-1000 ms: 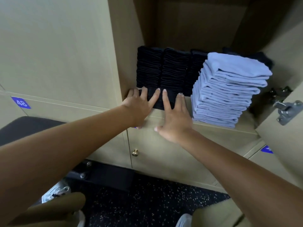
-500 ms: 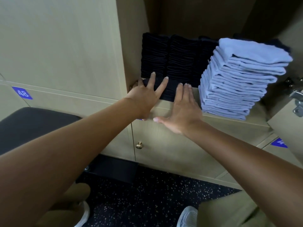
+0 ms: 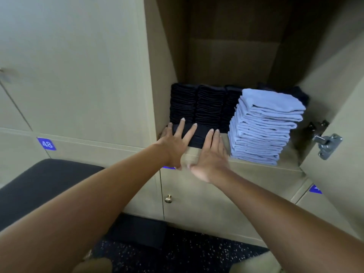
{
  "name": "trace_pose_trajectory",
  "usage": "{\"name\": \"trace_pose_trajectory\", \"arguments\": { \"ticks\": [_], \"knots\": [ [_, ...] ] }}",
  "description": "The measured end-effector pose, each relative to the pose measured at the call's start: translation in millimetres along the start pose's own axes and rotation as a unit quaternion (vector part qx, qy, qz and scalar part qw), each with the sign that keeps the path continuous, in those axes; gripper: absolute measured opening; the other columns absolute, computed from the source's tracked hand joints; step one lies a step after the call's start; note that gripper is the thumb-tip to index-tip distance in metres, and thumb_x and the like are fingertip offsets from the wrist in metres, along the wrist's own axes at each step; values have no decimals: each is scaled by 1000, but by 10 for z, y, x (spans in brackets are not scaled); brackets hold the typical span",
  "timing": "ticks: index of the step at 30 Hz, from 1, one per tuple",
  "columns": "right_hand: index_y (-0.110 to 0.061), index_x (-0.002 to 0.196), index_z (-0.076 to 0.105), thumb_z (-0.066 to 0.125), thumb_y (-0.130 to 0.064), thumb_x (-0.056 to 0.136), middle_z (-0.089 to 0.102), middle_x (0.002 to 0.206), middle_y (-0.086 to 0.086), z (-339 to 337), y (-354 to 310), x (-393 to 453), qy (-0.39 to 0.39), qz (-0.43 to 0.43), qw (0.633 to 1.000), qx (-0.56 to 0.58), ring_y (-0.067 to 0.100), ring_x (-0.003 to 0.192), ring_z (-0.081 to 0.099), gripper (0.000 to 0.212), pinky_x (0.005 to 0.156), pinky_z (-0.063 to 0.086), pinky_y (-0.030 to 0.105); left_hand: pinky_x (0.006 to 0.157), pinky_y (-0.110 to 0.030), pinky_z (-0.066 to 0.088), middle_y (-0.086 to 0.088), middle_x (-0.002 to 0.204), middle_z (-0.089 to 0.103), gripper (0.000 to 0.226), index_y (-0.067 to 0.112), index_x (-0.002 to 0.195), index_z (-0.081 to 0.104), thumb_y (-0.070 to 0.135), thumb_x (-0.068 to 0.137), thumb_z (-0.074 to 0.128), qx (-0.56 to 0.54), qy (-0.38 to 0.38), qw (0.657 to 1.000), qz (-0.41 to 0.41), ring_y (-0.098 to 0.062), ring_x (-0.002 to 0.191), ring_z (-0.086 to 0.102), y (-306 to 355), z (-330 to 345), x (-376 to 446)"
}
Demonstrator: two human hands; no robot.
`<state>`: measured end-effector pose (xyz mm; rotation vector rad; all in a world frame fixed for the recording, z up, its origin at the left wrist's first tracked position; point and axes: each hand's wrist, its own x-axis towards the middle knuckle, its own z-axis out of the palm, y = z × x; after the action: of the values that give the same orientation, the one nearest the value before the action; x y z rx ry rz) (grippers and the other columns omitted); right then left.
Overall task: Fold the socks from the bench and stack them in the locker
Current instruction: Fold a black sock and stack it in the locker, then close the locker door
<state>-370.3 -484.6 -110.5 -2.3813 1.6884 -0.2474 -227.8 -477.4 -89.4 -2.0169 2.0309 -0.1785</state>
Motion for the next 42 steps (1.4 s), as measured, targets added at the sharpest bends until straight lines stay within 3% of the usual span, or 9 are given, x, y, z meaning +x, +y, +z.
{"name": "trace_pose_trajectory", "arguments": {
  "ticks": [4,11,17,20,22,25,29,34,42],
  "knots": [
    [-4,152,-31,67,-49,90,-37,160,15,-77,-21,-50,-6,-11,1000,-4,30,151,-29,125,123,-9,39,126,-55,3,-30,163,-25,148,16,154,-34,51,75,86,-1,12,1000,6,-54,152,-11,-37,-145,-44],
    [-5,157,-20,66,-52,91,-23,165,18,-194,-152,-87,14,-24,1000,-13,37,152,-25,119,125,-5,43,128,-48,8,-31,165,-12,140,10,158,-23,45,78,86,-5,61,998,34,-44,156,-6,-175,-249,-146],
    [-10,159,-6,75,-41,86,-10,168,16,-277,-159,-129,32,-2,999,-13,36,155,-10,113,125,6,42,126,-41,14,-24,169,0,113,8,163,-1,42,88,77,-23,58,997,46,-37,157,6,-273,-376,-269],
    [-11,157,6,77,-37,85,5,165,15,-326,-144,-171,57,-17,998,25,35,153,6,104,123,18,41,125,-39,24,-18,169,12,90,10,162,18,34,94,72,-65,86,993,51,-33,154,17,-299,-441,-426],
    [-13,151,19,76,-37,85,22,154,12,-379,-123,-229,95,-27,994,42,31,142,24,90,116,28,37,115,-39,39,-13,160,36,63,13,153,40,29,97,66,-106,141,983,58,-29,143,37,-323,-451,-565],
    [-15,139,31,72,-40,89,34,136,8,-507,-100,-368,122,-37,991,48,27,125,34,70,105,36,35,86,-38,50,-3,116,65,28,16,124,61,28,99,61,-132,237,961,60,-23,108,54,-351,-383,-848],
    [-15,132,37,67,-47,92,37,130,7,-709,-33,-617,68,-32,996,47,27,123,36,60,97,44,39,69,-41,53,6,90,66,11,20,100,58,30,97,61,-169,298,938,49,-22,86,56,-391,-255,-1221],
    [-14,126,42,61,-48,96,48,126,5,-804,8,-971,-7,-40,998,56,27,116,51,49,95,48,44,57,-28,37,16,87,64,14,29,102,57,43,99,57,-197,281,939,-6,-6,63,47,-364,-186,-1551],
    [-24,131,50,57,-52,97,61,121,-6,-918,109,-1440,-16,-29,995,97,18,107,60,45,93,51,39,63,-29,45,20,84,61,17,36,104,54,53,99,53,-220,232,946,-54,-9,74,60,-144,-122,-2002]
  ]
}}
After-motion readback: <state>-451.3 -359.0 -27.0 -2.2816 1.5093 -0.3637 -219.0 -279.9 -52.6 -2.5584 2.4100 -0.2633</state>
